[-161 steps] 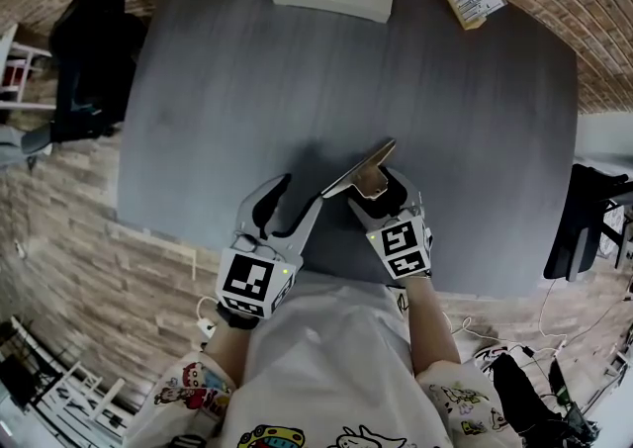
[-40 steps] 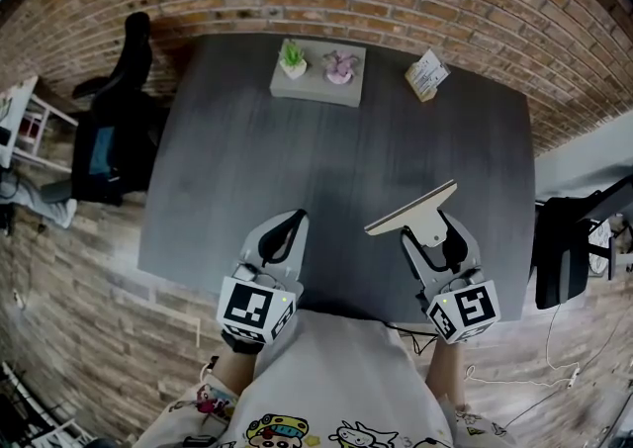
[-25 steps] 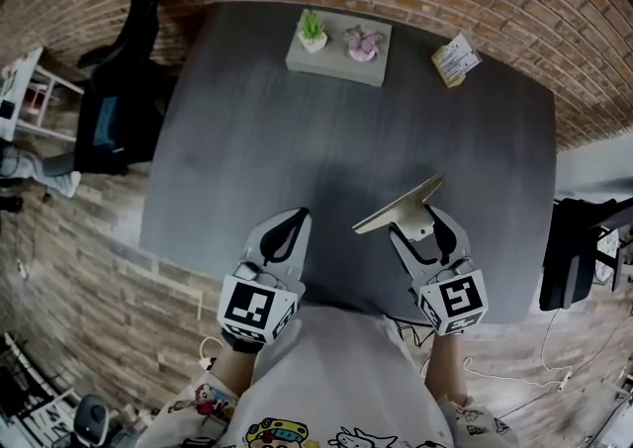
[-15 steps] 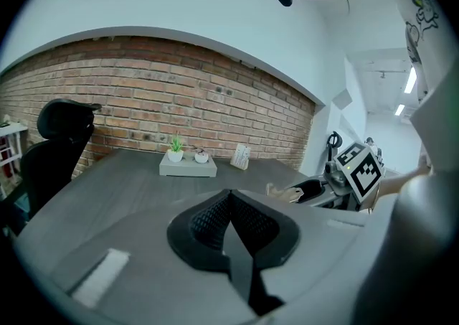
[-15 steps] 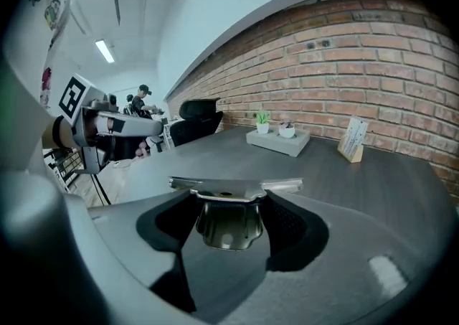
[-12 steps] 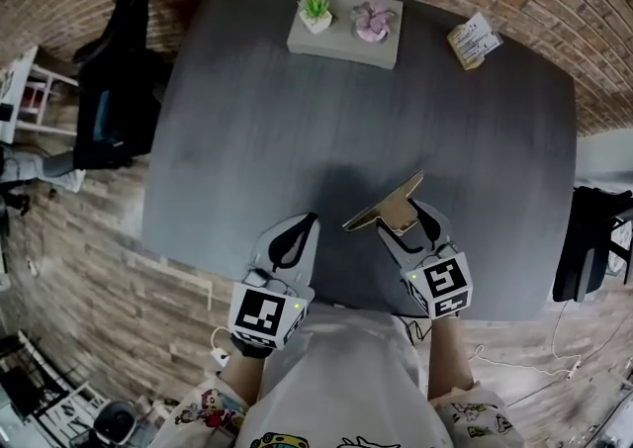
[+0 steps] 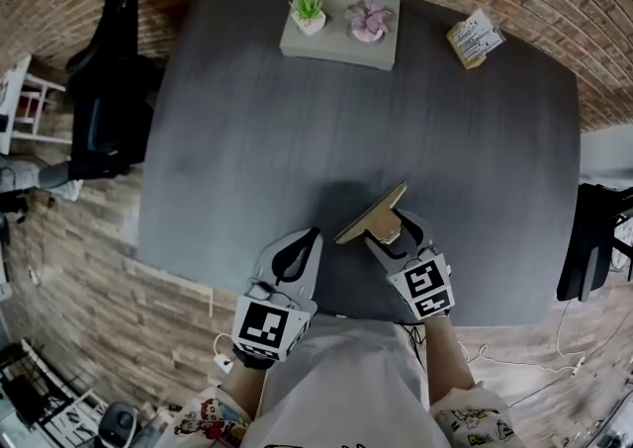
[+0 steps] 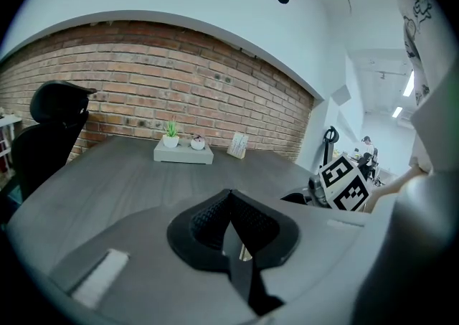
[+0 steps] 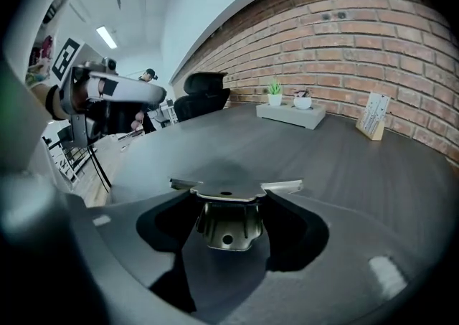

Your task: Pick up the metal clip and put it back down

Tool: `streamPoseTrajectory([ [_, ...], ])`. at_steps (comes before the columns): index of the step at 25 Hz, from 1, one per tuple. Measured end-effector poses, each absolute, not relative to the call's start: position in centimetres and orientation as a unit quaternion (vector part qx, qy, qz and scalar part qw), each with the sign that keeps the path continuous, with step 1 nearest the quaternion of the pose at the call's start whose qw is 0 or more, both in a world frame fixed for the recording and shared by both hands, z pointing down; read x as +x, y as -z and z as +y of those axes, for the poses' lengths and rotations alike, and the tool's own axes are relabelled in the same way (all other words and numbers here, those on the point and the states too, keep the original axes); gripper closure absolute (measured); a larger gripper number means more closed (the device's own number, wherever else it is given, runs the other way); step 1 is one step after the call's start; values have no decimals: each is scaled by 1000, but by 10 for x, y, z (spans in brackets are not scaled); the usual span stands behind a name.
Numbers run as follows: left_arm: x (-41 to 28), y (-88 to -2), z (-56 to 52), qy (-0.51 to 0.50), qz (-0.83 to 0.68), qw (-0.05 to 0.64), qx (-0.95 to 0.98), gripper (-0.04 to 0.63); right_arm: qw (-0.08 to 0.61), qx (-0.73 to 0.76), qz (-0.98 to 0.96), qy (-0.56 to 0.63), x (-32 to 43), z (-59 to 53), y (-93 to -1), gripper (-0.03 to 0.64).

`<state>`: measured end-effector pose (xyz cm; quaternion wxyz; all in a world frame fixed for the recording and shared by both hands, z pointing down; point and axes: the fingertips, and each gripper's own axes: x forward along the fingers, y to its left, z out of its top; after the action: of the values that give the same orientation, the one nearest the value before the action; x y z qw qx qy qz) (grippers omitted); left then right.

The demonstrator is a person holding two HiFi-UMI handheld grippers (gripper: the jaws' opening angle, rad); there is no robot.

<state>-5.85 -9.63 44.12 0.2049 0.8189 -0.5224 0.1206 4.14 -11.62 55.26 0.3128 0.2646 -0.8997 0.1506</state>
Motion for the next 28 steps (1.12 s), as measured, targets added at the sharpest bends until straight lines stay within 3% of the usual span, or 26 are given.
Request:
streamPoseTrajectory([
  [28, -57, -450, -94, -129, -504, 208, 828, 597, 360, 271, -885, -117, 37, -113, -591, 325],
])
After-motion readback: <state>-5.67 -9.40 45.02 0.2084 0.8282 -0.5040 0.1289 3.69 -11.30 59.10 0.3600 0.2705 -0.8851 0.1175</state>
